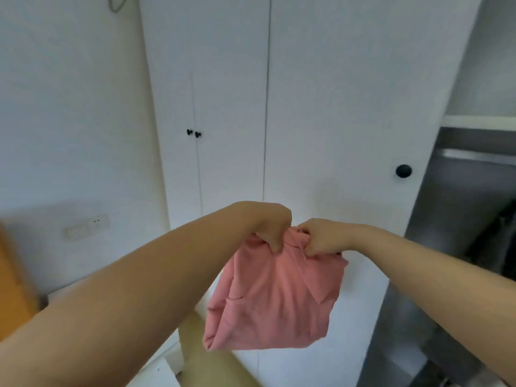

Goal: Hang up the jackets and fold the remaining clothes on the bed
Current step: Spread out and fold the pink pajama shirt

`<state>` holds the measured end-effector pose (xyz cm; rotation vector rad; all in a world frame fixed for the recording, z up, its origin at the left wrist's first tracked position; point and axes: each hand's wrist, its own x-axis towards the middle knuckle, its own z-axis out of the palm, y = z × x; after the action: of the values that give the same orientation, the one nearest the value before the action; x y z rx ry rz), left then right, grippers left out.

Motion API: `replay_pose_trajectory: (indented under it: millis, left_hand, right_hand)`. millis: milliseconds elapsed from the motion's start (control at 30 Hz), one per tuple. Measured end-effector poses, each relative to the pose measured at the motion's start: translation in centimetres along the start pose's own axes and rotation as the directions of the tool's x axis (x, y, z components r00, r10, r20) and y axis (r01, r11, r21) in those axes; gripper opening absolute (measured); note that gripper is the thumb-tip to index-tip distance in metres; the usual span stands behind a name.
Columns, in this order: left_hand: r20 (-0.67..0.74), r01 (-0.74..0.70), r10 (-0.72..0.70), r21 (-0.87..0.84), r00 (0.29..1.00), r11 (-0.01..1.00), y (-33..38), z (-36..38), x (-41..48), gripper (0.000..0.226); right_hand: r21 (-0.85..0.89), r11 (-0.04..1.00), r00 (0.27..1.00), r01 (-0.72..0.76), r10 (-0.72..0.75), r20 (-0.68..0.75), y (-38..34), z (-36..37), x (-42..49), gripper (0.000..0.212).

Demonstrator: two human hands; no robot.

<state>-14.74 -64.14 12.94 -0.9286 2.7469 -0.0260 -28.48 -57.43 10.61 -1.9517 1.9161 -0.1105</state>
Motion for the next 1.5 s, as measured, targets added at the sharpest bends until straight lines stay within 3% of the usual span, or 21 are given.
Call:
replay_pose_trajectory:
  millis: [200, 400, 567, 700, 767, 800, 900, 967, 1033, 1067, 1133, 1200, 1267, 1333, 1367, 1433, 1500]
  left_hand:
    - [-0.051, -0.198, 0.196, -0.041, 0.979, 0.979, 6.2, -5.2, 3.1, 0.029]
    - [-0.091, -0.381, 0.376, -0.054, 0.922, 0.923, 12.7, -9.6, 4.8, 0.032]
    - [-0.301, -0.5, 0.463, -0.056, 0.834, 0.864, 17.0, -11.8, 6.2, 0.034]
    - [-0.552, -0.541, 0.379, -0.162, 0.743, 0.825, 19.2, -12.4, 8.2, 0.065]
    - [-0.655, -0.609, 0.291, -0.329, 0.698, 0.722, 20.0, -12.7, 8.9, 0.082]
    - [-0.666, -0.631, 0.23, -0.455, 0.71, 0.628, 20.4, -12.8, 9.4, 0.091]
    - [-0.498, -0.54, 0.209, -0.791, 0.842, 0.289, 21.8, -13.0, 10.9, 0.108]
    - [-0.393, -0.464, 0.314, -0.864, 0.864, 0.196, 22.5, -13.5, 12.1, 0.09]
    - [-0.395, -0.466, 0.346, -0.871, 0.851, 0.153, 23.1, -14.7, 12.5, 0.049]
    - [-0.414, -0.486, 0.351, -0.862, 0.84, 0.145, 23.4, -15.5, 12.7, 0.037]
    - [-0.446, -0.528, 0.36, -0.832, 0.819, 0.17, 24.2, -16.9, 12.6, 0.027]
    - [-0.487, -0.569, 0.331, -0.79, 0.808, 0.226, 25.3, -18.3, 12.1, 0.021]
    - [-0.544, -0.619, 0.301, -0.732, 0.783, 0.286, 26.1, -19.5, 11.8, 0.016]
    - [-0.593, -0.668, 0.308, -0.641, 0.744, 0.378, 26.3, -20.8, 11.4, 0.016]
    - [-0.606, -0.685, 0.326, -0.591, 0.726, 0.426, 26.3, -21.3, 11.2, 0.017]
    - [-0.613, -0.715, 0.383, -0.502, 0.691, 0.487, 26.2, -22.1, 11.1, 0.018]
    - [-0.6, -0.751, 0.459, -0.447, 0.655, 0.486, 26.0, -22.4, 10.8, 0.016]
  right_hand:
    - [-0.043, 0.971, 0.97, -0.237, 0.234, -0.058, 4.2, -5.0, -6.8, 0.028]
    - [0.01, 0.901, 0.881, -0.433, 0.425, -0.208, 7.3, -7.9, -13.8, 0.024]
    - [0.205, 0.817, 0.698, -0.539, 0.569, -0.435, 9.4, -9.6, -18.7, 0.028]
    - [0.355, 0.762, 0.534, -0.542, 0.638, -0.555, 11.8, -10.9, -21.7, 0.022]
    - [0.419, 0.732, 0.452, -0.537, 0.669, -0.59, 13.5, -11.4, -22.9, 0.024]
    - [0.452, 0.719, 0.414, -0.527, 0.682, -0.603, 14.3, -11.7, -23.4, 0.027]
    - [0.591, 0.679, 0.301, -0.435, 0.728, -0.616, 16.1, -12.7, -25.2, 0.034]
    - [0.677, 0.643, 0.271, -0.358, 0.765, -0.584, 17.2, -13.4, -26.3, 0.031]
    - [0.727, 0.601, 0.322, -0.334, 0.797, -0.511, 17.5, -14.0, -27.5, 0.023]
    - [0.734, 0.581, 0.366, -0.353, 0.807, -0.463, 17.8, -14.4, -28.0, 0.036]
    - [0.694, 0.576, 0.445, -0.432, 0.805, -0.392, 18.4, -14.9, -28.8, 0.057]
    - [0.642, 0.615, 0.445, -0.459, 0.784, -0.433, 18.0, -15.4, -29.1, 0.05]
    - [0.688, 0.668, 0.433, -0.284, 0.729, -0.53, 17.8, -16.4, -29.1, 0.043]
    - [0.757, 0.654, 0.584, -0.01, 0.618, -0.526, 17.7, -16.7, -29.1, 0.04]
    - [0.764, 0.643, 0.65, 0.053, 0.558, -0.515, 17.7, -16.6, -29.1, 0.041]
    - [0.72, 0.692, 0.706, 0.055, 0.482, -0.518, 17.6, -16.1, -29.1, 0.053]
    - [0.696, 0.717, 0.735, 0.034, 0.453, -0.503, 17.7, -15.7, -28.8, 0.058]
